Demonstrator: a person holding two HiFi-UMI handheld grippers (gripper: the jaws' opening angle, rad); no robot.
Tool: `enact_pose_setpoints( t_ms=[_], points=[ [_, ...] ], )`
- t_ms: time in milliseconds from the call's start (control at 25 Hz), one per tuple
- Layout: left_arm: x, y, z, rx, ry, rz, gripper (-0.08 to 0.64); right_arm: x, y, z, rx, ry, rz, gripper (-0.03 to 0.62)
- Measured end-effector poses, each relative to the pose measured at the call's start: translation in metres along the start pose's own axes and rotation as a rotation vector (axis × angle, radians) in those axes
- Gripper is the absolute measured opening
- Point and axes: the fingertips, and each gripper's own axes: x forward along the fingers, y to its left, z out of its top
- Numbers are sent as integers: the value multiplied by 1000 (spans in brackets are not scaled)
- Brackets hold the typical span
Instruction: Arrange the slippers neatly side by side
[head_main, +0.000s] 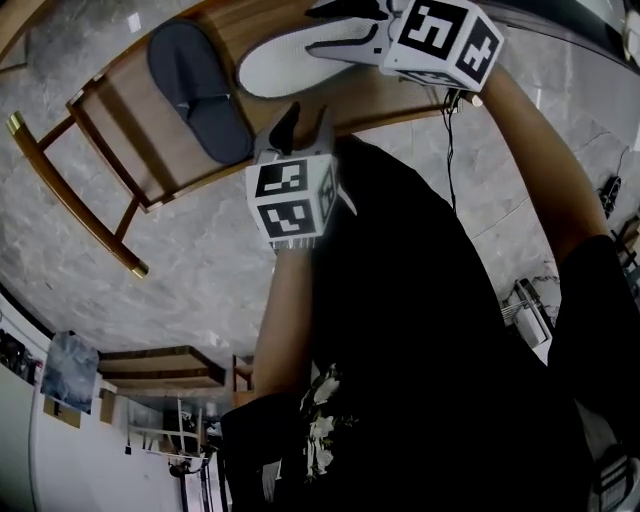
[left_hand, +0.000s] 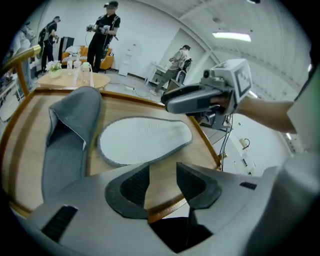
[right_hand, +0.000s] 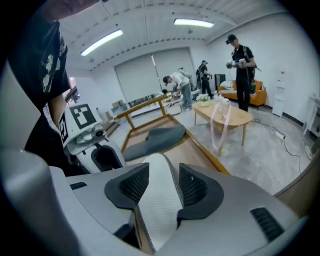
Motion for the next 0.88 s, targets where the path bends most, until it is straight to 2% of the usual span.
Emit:
enact_pose_setpoints(
  t_ms=[120,360,720,880],
  points=[
    [8,-1,-3,-23,5,-11,163,8,-10,-11,-17,80,30,164],
    [18,7,-4,-94,13,-18,163,25,-5,-17,1,137,76,146],
    [25,17,-7,-85,35,-17,161,53,-1,-30,18,248,169,110],
    [22,18,-11,-106,56,-25,152,54,-1,-33,36,275,174,88]
  ],
)
